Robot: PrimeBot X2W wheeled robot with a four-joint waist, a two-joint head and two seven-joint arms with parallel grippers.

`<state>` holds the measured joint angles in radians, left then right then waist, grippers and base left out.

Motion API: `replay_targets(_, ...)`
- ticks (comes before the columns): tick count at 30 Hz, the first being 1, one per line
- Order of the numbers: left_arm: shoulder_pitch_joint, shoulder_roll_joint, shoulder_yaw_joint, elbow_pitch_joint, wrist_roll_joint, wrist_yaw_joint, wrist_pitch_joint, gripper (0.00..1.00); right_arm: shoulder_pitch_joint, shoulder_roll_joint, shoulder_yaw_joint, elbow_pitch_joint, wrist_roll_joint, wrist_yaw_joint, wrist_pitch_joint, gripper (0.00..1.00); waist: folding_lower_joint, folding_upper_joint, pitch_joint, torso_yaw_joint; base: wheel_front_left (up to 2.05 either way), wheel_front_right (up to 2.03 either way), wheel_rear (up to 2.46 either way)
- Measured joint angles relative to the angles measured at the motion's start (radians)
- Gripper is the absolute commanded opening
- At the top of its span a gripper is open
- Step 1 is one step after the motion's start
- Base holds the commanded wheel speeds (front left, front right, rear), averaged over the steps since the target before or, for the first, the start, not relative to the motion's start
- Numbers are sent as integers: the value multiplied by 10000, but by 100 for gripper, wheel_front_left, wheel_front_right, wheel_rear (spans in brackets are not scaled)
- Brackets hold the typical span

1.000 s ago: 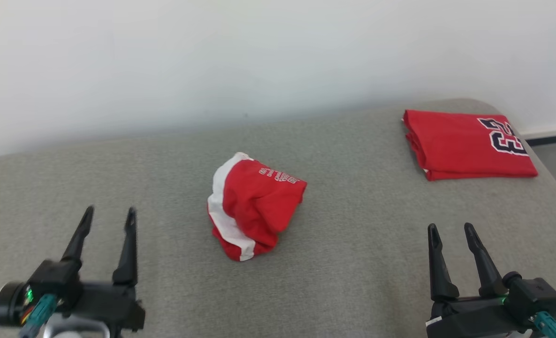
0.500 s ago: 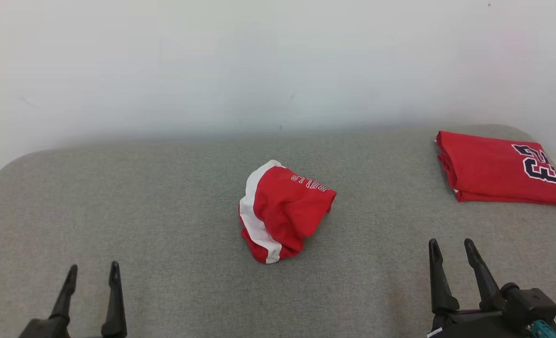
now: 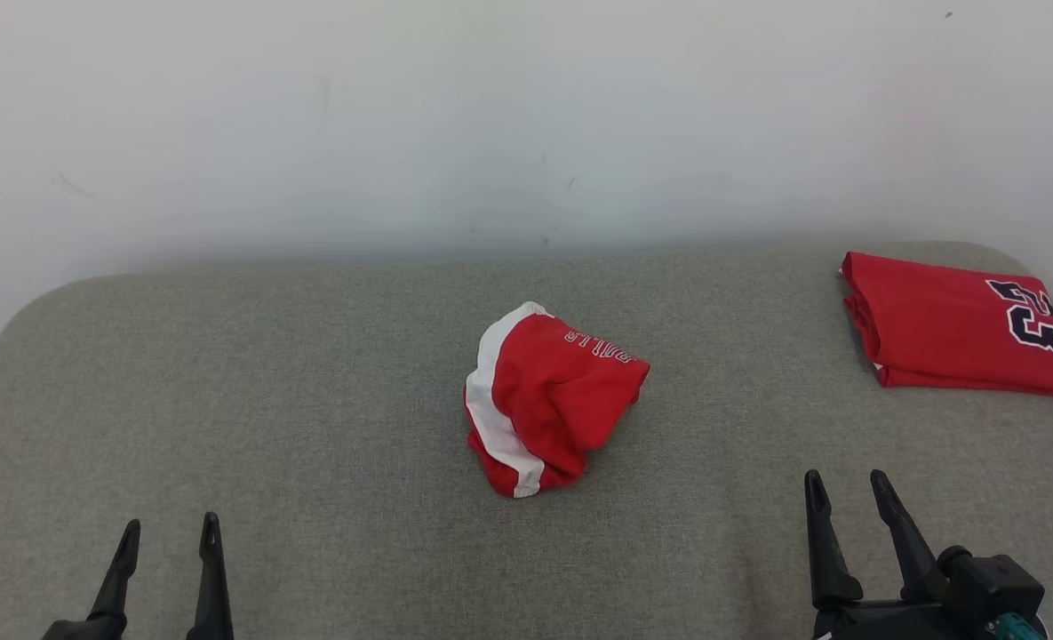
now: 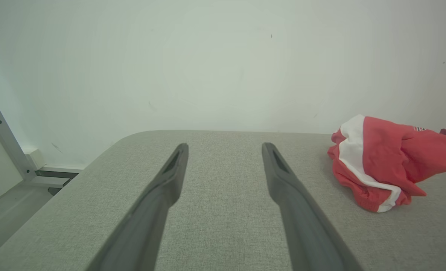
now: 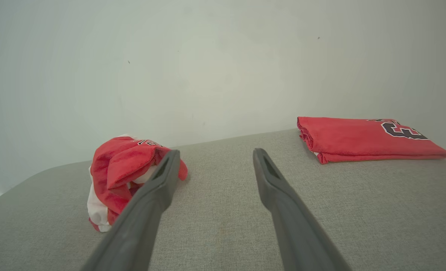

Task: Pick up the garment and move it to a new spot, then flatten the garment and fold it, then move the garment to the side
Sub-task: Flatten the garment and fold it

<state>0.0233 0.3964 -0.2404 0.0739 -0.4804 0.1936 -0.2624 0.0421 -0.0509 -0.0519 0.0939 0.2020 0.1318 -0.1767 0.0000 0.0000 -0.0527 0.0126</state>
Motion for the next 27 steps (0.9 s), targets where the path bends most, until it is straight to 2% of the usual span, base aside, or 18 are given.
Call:
replay_targets(13, 120, -180, 238, 86, 203, -173, 0, 100, 0, -2, 77, 146, 0, 0, 13, 100, 0, 0, 43, 19, 0, 0, 0)
replay_targets(27, 121, -209, 316, 142, 391, -174, 0, 100, 3, -2, 75, 146, 2, 0, 44, 100, 0, 0, 73, 16, 0, 0, 0)
